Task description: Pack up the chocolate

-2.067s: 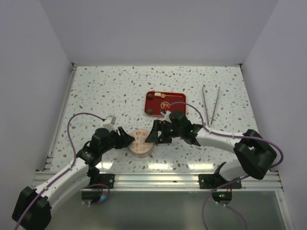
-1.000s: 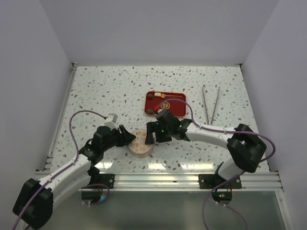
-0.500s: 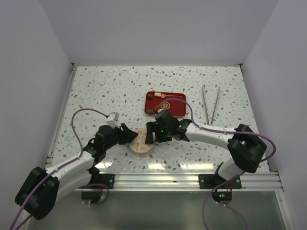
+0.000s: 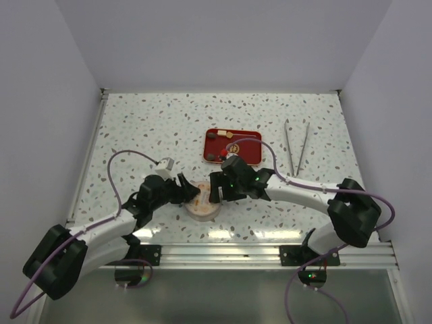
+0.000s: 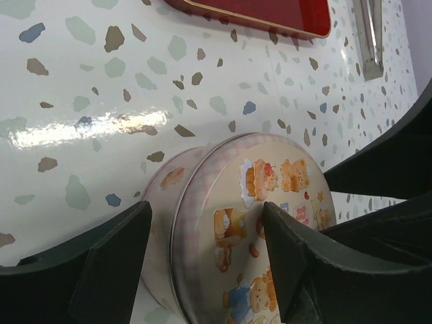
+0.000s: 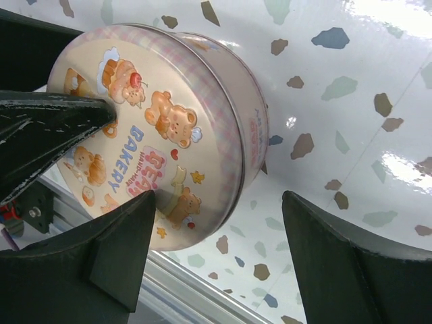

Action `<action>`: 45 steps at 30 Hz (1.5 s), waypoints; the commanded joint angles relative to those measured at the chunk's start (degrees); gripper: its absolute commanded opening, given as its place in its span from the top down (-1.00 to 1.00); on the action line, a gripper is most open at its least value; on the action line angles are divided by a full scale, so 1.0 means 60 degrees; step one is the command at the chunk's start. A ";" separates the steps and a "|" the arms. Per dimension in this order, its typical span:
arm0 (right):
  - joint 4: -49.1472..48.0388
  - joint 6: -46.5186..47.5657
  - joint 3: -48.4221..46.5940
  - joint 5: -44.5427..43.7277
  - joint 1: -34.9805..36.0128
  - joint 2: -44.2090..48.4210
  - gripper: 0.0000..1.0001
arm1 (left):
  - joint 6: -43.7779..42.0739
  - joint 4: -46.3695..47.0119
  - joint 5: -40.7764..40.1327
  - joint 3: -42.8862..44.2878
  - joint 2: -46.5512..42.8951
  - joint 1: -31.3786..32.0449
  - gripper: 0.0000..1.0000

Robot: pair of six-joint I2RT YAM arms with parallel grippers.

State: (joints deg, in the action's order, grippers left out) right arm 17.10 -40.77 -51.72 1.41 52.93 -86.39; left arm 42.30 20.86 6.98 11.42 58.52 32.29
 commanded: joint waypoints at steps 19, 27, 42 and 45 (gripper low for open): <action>0.1442 0.2956 -0.0681 -0.0587 -0.4011 0.3279 -0.86 | -0.3447 -0.4181 -0.2237 0.4568 -0.1113 -0.3151 -1.00; 0.1310 0.3719 -0.0901 -0.0264 -0.6283 0.4142 -0.88 | -0.4017 -0.4997 -0.1747 0.6749 -0.0439 -0.5045 -1.00; 0.1105 0.3749 -0.0637 0.0321 -0.7503 0.4774 -0.90 | -0.4883 -0.4971 -0.2409 0.6930 -0.0833 -0.5045 -1.00; 0.1075 0.3720 -0.0579 0.0351 -0.7517 0.4687 -0.90 | -0.4956 -0.4942 -0.2497 0.6930 -0.0862 -0.5046 -1.00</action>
State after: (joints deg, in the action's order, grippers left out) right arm 25.82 -18.98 -55.61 1.93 8.19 -58.02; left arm 14.70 -9.13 -6.81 52.80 54.08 2.28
